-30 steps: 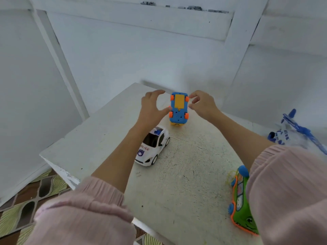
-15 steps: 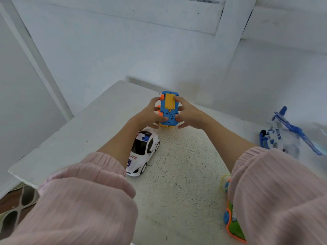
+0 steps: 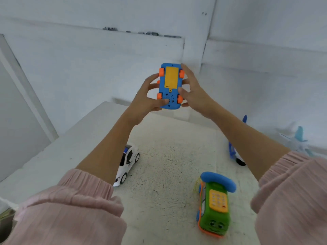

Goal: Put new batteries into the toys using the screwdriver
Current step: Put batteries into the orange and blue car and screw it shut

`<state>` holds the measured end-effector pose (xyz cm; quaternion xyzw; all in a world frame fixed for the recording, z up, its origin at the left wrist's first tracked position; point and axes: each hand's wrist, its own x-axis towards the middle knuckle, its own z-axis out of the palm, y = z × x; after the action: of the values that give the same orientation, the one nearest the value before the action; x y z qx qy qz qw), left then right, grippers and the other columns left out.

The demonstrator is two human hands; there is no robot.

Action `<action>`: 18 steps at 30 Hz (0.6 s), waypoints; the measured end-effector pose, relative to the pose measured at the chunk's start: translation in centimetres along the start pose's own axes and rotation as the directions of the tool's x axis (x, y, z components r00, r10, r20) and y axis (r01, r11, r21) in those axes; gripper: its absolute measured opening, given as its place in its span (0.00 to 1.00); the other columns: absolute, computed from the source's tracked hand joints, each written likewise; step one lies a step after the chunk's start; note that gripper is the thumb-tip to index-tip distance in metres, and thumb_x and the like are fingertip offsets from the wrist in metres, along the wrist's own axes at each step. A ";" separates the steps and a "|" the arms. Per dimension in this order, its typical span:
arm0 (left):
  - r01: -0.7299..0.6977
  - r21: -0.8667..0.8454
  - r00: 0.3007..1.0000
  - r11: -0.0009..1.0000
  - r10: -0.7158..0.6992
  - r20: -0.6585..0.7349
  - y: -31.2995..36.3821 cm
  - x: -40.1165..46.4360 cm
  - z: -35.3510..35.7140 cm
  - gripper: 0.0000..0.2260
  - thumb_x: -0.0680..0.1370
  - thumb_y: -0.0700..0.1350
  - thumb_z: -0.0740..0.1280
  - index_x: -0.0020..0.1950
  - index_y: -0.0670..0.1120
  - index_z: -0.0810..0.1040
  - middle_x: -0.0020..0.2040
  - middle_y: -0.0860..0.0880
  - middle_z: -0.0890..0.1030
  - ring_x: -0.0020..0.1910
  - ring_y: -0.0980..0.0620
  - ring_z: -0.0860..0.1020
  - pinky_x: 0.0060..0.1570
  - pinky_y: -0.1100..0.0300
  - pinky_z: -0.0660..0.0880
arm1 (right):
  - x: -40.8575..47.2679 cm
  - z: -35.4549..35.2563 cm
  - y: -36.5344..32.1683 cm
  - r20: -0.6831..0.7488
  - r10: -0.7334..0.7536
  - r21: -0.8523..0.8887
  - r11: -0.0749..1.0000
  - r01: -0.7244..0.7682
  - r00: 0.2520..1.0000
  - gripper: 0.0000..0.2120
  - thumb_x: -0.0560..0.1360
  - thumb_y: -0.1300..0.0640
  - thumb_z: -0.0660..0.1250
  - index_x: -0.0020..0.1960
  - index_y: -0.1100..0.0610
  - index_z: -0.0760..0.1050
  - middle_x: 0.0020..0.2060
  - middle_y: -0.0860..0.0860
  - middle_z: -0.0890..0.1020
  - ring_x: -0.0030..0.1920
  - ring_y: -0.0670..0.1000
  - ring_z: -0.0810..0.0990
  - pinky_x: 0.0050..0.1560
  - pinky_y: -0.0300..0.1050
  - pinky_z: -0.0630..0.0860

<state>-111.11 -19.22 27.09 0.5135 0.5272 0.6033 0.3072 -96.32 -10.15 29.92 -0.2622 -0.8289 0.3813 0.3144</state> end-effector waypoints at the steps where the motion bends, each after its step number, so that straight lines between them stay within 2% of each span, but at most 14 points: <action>1: -0.038 0.010 0.999 0.999 0.038 0.011 1.1 -0.2 1.1 0.33 0.72 0.35 0.73 0.71 0.56 0.63 0.64 0.51 0.71 0.62 0.47 0.75 0.42 0.62 0.79 | -0.7 -1.5 -0.6 -0.010 0.005 0.047 0.999 -0.004 1.000 0.30 0.80 0.59 0.57 0.74 0.43 0.45 0.68 0.55 0.63 0.62 0.54 0.72 0.48 0.48 0.79; 4: -0.144 0.051 0.989 0.988 0.142 0.048 3.5 -1.4 5.0 0.33 0.72 0.35 0.73 0.71 0.53 0.64 0.64 0.51 0.71 0.60 0.50 0.77 0.42 0.64 0.78 | -3.6 -5.9 -1.8 -0.010 0.052 0.181 0.982 -0.049 0.999 0.32 0.80 0.58 0.59 0.75 0.44 0.43 0.66 0.50 0.66 0.56 0.51 0.77 0.46 0.46 0.79; 6: -0.203 0.080 0.978 0.976 0.198 0.063 4.6 -2.3 7.8 0.33 0.72 0.35 0.73 0.72 0.50 0.64 0.62 0.55 0.72 0.59 0.61 0.76 0.44 0.67 0.77 | -5.8 -8.6 -2.1 -0.014 0.051 0.208 0.977 -0.047 0.999 0.30 0.80 0.56 0.58 0.75 0.44 0.45 0.63 0.48 0.69 0.52 0.48 0.79 0.44 0.45 0.80; 8: -0.247 0.080 0.967 0.966 0.241 0.077 5.4 -3.4 11.1 0.33 0.71 0.36 0.73 0.72 0.50 0.64 0.61 0.59 0.72 0.59 0.68 0.73 0.47 0.67 0.76 | -8.5 -11.4 -1.9 -0.049 0.028 0.173 0.985 -0.019 0.998 0.28 0.79 0.56 0.59 0.74 0.44 0.49 0.62 0.49 0.68 0.53 0.50 0.79 0.48 0.48 0.80; 10: -0.279 0.054 0.957 0.959 0.273 0.093 6.1 -4.4 14.3 0.33 0.71 0.37 0.74 0.72 0.50 0.64 0.63 0.59 0.72 0.61 0.66 0.72 0.50 0.65 0.76 | -11.0 -14.2 -1.4 -0.086 -0.009 0.114 0.993 0.019 0.996 0.27 0.79 0.55 0.60 0.72 0.42 0.52 0.65 0.51 0.66 0.59 0.53 0.76 0.53 0.55 0.78; 12: -0.299 0.022 0.949 0.954 0.294 0.113 6.8 -5.5 17.8 0.33 0.71 0.36 0.74 0.71 0.51 0.65 0.63 0.59 0.73 0.61 0.65 0.72 0.51 0.64 0.76 | -13.7 -16.9 -1.0 -0.097 -0.021 0.137 0.990 0.034 0.995 0.26 0.78 0.54 0.61 0.71 0.41 0.54 0.66 0.53 0.64 0.60 0.53 0.76 0.52 0.56 0.79; 15: -0.313 -0.017 0.939 0.950 0.312 0.146 7.8 -7.3 23.0 0.33 0.70 0.36 0.74 0.70 0.54 0.65 0.62 0.58 0.72 0.60 0.61 0.74 0.50 0.63 0.77 | -17.8 -20.6 -0.5 -0.091 -0.010 0.260 0.965 0.034 0.996 0.23 0.77 0.55 0.63 0.68 0.43 0.59 0.62 0.50 0.72 0.56 0.52 0.79 0.49 0.53 0.80; 18: -0.317 0.003 0.930 0.948 0.310 0.197 7.9 -8.9 28.0 0.34 0.71 0.39 0.74 0.70 0.58 0.63 0.66 0.56 0.70 0.63 0.56 0.72 0.53 0.59 0.77 | -22.2 -24.3 0.4 -0.123 0.000 0.259 0.965 0.032 0.992 0.19 0.77 0.57 0.63 0.65 0.48 0.63 0.56 0.48 0.76 0.54 0.53 0.81 0.50 0.56 0.79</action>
<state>-80.75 -20.40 29.66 0.6526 0.4163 0.5825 0.2478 -63.95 -13.49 34.88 -0.2349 -0.7529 0.4675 0.3993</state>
